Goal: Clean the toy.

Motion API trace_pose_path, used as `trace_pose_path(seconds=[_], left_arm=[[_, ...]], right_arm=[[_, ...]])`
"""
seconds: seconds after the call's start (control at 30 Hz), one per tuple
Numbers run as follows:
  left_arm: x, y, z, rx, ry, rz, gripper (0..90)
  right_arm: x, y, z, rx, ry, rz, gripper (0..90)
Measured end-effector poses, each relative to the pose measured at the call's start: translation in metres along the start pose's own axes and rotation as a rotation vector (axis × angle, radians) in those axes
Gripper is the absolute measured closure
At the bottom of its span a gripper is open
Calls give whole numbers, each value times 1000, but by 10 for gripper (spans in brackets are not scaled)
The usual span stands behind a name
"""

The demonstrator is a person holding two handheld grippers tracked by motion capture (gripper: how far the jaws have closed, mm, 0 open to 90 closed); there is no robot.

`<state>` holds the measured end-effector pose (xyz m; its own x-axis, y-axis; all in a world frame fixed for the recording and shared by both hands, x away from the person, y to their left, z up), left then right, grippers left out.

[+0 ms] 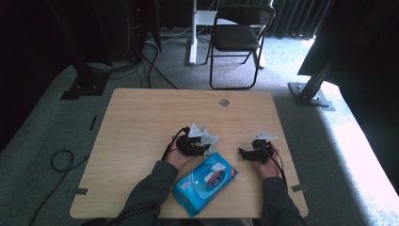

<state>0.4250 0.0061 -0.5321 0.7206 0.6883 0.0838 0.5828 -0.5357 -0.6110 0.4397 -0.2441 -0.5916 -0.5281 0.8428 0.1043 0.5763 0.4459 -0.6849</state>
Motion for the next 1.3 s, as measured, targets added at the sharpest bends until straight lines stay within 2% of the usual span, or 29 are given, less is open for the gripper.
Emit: trace_pose_path(seconds=[0.13,0.43,0.6,0.7,1.1,1.17,1.3], left_arm=[[0,0,1,-1,23,-27,624],[-1,-1,0,-9,12,-19,704],[2,-3,0,-22,-9,-15,801],[6,-7,-1,-42,-39,-12,858],[27,-28,-1,-82,-89,-44,878],[30,-32,0,-89,-99,-46,878],[37,-40,1,-105,-112,-60,879]], right_arm=[[0,0,0,0,0,0,114],[0,0,0,0,0,0,114],[0,0,0,0,1,0,114],[0,0,0,-1,-2,-3,132],[3,-1,-1,3,-15,-15,199],[6,-1,-4,13,-14,-19,249],[16,1,-9,-2,-17,-55,256]])
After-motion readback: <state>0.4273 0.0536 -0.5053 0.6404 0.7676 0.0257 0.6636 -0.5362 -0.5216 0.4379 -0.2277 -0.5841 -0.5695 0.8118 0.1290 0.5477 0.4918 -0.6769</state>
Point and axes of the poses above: each handheld gripper's, and its own axes: y roughly forward along the jaws, z roughly out of its underside, x roughly to its left, the point moved 6 cm from there along y, roughly forward along the jaws, and after that the axes turned 8 degrees about -z, right-handed, at the moved point
